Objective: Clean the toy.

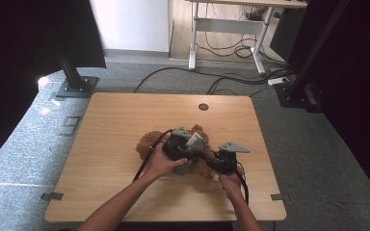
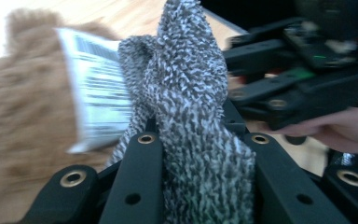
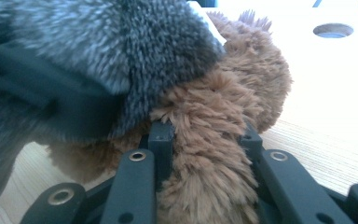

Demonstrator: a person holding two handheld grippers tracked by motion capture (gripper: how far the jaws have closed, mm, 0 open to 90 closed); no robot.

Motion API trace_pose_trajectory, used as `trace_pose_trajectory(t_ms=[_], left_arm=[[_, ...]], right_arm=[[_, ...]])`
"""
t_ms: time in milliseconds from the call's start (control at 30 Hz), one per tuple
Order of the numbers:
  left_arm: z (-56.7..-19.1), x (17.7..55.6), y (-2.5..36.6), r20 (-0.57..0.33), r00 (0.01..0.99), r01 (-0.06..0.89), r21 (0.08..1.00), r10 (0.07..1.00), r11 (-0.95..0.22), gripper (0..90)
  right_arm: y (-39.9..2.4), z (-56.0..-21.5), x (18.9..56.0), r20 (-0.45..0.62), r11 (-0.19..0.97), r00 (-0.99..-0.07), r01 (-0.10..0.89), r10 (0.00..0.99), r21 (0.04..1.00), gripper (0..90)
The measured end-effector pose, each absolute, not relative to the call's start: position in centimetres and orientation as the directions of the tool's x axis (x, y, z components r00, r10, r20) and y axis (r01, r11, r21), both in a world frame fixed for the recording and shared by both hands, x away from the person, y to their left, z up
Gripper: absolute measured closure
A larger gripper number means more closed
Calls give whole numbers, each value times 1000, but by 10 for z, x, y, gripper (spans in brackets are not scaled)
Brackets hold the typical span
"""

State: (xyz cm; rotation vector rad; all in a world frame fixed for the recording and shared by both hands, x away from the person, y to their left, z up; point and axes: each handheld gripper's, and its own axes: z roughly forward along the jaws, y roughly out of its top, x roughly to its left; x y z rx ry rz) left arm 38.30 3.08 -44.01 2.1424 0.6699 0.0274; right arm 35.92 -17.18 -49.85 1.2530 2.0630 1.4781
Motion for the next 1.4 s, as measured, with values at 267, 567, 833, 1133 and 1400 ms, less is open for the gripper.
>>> trace_pose_trajectory(t_ms=[267, 567, 833, 1133, 1400], left_arm=[[-446, 389, 28, -183, 813, 494, 719, 552, -489, 769], [-450, 400, 94, -274, 726, 579, 738, 630, -346, 771], [-442, 404, 133, -308, 686, 596, 757, 659, -266, 769], [-436, 395, 129, -343, 733, 568, 784, 588, -251, 762], [-431, 382, 71, -302, 810, 509, 787, 504, -347, 758]], right_arm=[[-173, -501, 359, 219, 89, -569, 464, 792, 881, 697], [-175, -503, 358, 198, 105, -597, 434, 778, 895, 713], [-174, -503, 358, 188, 115, -614, 419, 767, 901, 714], [-175, -504, 359, 186, 114, -614, 415, 767, 902, 713], [-172, -503, 356, 156, 139, -616, 403, 772, 905, 713]])
